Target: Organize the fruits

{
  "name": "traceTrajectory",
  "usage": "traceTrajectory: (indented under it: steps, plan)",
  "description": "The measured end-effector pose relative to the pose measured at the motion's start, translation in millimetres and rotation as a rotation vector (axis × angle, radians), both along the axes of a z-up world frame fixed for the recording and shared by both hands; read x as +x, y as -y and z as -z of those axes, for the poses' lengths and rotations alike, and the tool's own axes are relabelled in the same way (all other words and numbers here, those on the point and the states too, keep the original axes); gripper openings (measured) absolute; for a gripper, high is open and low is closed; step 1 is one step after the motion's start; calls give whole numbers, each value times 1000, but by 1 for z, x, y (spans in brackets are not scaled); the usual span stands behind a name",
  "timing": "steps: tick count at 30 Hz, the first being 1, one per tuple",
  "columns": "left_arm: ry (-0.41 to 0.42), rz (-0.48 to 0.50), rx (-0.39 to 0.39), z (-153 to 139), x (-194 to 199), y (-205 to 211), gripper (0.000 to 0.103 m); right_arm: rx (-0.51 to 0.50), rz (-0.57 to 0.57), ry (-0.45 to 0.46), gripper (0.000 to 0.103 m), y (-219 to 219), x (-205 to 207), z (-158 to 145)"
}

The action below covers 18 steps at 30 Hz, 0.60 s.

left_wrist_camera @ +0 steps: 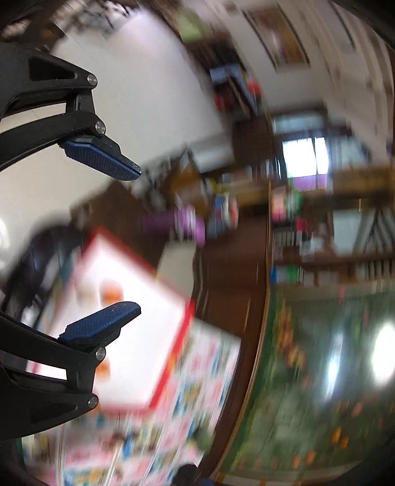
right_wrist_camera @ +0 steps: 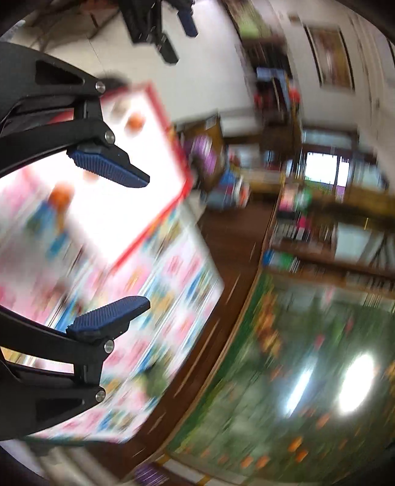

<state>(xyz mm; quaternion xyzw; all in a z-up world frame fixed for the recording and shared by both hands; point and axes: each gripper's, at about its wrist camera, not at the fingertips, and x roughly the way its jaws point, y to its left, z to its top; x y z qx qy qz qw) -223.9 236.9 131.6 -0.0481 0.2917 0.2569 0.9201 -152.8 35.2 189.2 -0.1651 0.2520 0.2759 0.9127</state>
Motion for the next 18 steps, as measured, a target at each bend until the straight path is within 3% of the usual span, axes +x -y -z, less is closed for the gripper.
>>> traceTrajectory:
  steps: [3, 9, 15, 18]
  plan:
    - [-15, 172, -52, -2, 42, 46, 82, 11, 146, -58, 75, 76, 25, 6]
    - [-98, 447, -41, 4, 99, 129, 82, 75, 392, -165, 75, 212, 44, 32]
    - [-235, 625, -29, 39, 124, 191, 82, 84, 413, -284, 74, 246, 54, 77]
    - [-280, 654, 2, 54, 123, 202, 82, 110, 390, -336, 74, 245, 62, 99]
